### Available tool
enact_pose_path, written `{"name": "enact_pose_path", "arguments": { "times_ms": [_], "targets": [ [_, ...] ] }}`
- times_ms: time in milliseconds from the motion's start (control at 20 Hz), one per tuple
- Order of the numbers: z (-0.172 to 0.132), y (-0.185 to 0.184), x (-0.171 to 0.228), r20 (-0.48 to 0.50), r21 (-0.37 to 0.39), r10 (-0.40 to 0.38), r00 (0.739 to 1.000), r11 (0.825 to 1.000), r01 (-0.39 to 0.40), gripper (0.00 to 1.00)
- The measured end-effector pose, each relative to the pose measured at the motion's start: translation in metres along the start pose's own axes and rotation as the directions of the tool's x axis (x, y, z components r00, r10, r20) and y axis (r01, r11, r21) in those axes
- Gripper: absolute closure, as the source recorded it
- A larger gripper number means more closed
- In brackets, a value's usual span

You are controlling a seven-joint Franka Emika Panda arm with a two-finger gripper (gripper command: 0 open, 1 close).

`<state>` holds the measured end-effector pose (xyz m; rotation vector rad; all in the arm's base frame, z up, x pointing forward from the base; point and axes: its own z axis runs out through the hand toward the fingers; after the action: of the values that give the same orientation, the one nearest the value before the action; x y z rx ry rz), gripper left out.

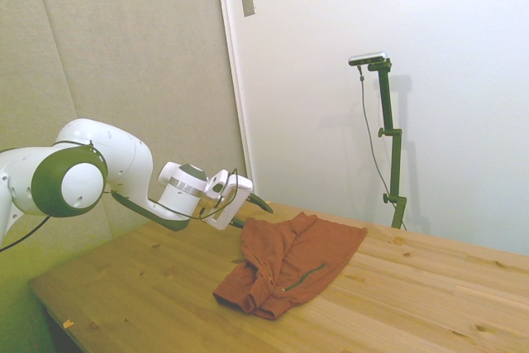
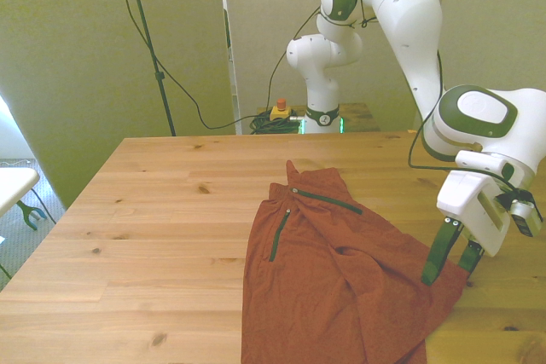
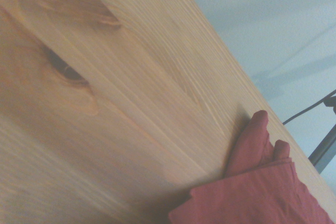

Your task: Fold the shorts

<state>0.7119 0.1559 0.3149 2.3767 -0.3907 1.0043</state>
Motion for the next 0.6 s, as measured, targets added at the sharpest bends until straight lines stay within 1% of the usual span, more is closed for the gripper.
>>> {"name": "enact_pose_path", "arguments": {
  "times_ms": [350, 600],
  "targets": [
    [0.0027, -0.0046, -0.0051, 0.001, 0.022, -0.008, 1.0, 1.0, 0.008, 1.0],
    [0.0068, -0.0062, -0.01, -0.004, 0.02, -0.025, 1.0, 0.999, 0.025, 1.0]
  ]
}}
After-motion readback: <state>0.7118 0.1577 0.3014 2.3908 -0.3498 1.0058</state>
